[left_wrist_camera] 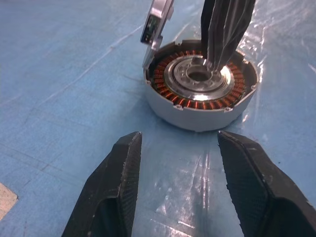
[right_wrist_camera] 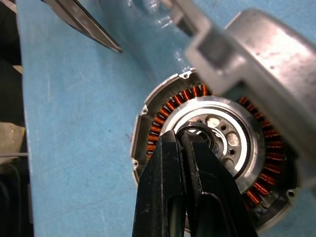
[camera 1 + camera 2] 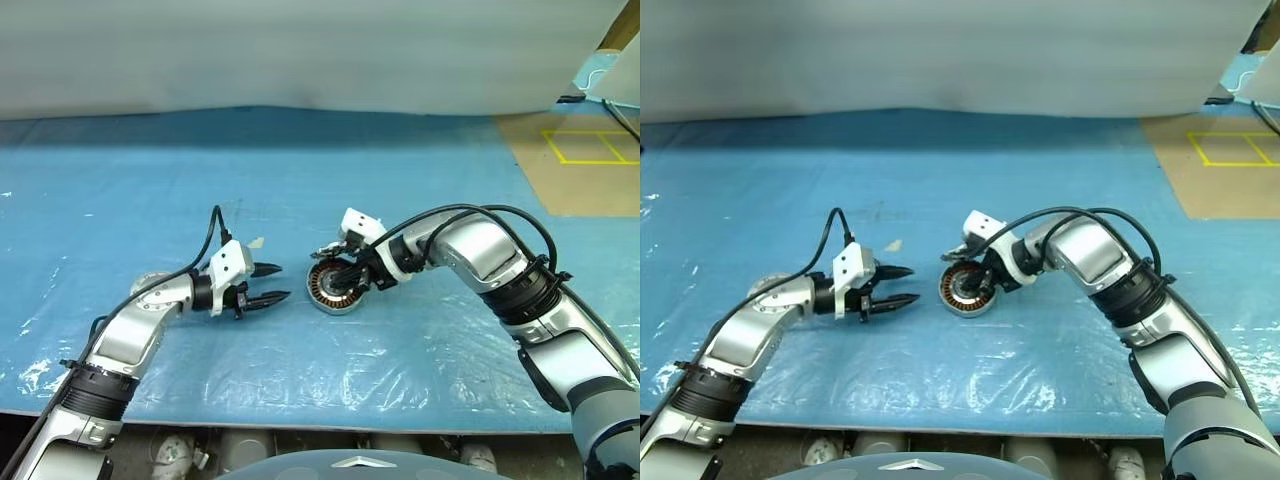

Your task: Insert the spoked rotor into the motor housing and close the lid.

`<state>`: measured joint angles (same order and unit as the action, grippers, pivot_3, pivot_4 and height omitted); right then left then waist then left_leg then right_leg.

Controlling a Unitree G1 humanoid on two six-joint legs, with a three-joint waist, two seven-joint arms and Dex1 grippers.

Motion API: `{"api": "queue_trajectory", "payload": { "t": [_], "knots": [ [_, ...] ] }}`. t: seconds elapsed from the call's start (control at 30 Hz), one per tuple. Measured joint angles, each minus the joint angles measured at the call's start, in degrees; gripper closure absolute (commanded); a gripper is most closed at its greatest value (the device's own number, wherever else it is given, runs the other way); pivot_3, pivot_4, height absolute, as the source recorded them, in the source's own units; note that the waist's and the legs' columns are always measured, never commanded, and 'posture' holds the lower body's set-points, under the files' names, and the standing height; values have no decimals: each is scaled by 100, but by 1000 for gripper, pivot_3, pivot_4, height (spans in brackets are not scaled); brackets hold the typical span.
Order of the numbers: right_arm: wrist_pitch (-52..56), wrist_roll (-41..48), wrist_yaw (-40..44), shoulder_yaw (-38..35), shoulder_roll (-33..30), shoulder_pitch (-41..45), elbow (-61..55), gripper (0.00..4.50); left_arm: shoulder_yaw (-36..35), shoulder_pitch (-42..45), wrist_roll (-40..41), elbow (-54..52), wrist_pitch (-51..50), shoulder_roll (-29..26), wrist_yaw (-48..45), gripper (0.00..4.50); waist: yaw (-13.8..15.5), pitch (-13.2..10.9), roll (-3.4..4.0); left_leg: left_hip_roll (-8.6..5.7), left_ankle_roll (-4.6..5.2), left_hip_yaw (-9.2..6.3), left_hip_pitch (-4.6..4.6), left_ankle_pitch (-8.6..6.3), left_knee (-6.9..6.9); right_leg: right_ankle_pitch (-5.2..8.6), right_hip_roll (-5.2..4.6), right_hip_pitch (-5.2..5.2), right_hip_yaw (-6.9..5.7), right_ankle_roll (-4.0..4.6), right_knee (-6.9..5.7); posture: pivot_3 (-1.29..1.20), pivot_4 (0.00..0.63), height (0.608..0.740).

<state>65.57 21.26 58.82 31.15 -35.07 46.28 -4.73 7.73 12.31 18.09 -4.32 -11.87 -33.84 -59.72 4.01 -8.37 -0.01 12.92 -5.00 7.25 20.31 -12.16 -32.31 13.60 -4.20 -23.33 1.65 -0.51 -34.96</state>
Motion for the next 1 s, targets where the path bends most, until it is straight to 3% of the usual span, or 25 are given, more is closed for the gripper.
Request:
{"api": "queue_trajectory", "payload": {
  "t": [1.0],
  "knots": [
    [-255, -493, 288, 329, -156, 354, -108, 4424, 107, 22, -79, 70, 206, 447, 81, 1946, -9, 0, 0, 1, 1, 0, -11, 0, -23, 1, 0, 0, 6, 2, -39, 0, 150, 740]
  ]
}}
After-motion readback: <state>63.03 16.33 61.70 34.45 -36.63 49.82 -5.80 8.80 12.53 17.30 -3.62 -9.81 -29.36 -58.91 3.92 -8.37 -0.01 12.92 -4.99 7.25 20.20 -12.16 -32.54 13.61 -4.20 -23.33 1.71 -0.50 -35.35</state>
